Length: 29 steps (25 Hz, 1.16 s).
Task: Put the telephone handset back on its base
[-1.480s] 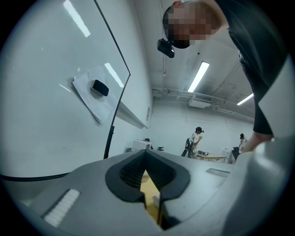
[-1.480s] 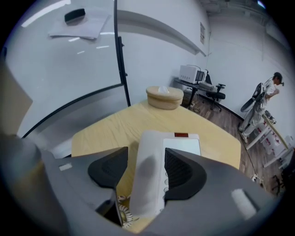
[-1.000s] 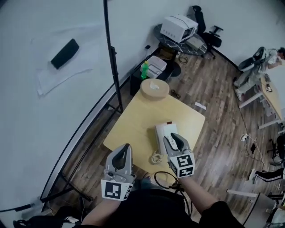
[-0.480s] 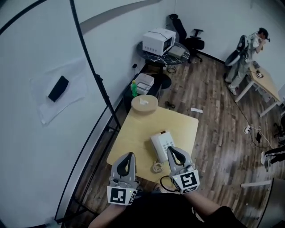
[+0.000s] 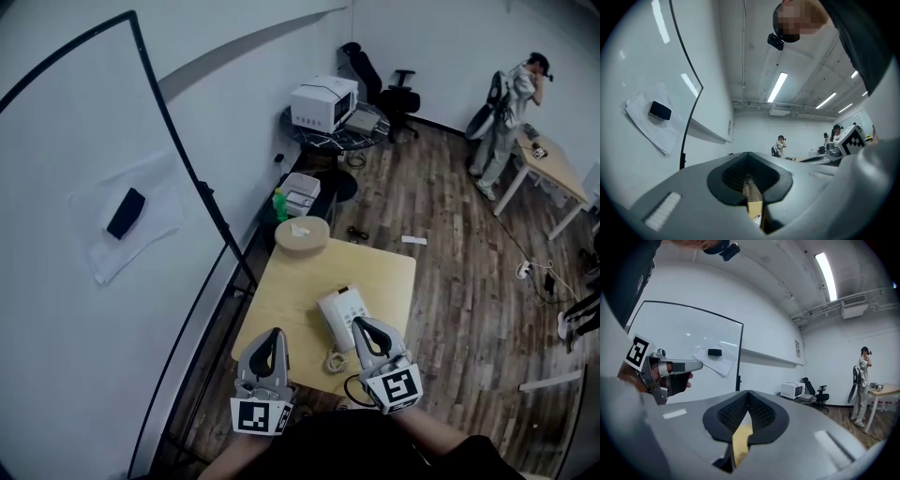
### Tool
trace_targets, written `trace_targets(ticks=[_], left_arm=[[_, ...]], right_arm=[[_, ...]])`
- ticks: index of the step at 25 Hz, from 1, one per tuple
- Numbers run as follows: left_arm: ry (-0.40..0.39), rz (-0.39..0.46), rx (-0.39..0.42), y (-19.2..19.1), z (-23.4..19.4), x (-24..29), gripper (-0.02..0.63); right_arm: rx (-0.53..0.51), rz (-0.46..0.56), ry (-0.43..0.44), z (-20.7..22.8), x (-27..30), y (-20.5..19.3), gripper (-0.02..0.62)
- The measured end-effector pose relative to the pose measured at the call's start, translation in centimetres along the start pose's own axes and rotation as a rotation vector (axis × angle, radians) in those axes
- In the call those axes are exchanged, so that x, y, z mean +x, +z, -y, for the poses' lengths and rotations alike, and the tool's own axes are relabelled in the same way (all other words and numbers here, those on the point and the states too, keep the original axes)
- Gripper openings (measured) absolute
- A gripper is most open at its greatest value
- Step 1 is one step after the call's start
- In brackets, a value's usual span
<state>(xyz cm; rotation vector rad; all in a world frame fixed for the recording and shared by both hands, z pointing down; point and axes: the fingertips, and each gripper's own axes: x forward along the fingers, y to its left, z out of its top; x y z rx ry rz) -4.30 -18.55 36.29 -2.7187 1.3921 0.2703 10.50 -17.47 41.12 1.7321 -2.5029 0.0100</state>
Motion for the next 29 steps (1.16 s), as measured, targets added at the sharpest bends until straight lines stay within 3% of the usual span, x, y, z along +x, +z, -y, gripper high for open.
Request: trace_targets(ticks=[29], left_arm=[[-0.006, 0.003, 0.023, -0.3, 0.9, -0.9, 0.0]], right_arm=[[-0.042, -0.018, 0.012, -1.4, -0.5, -0.5, 0.006]])
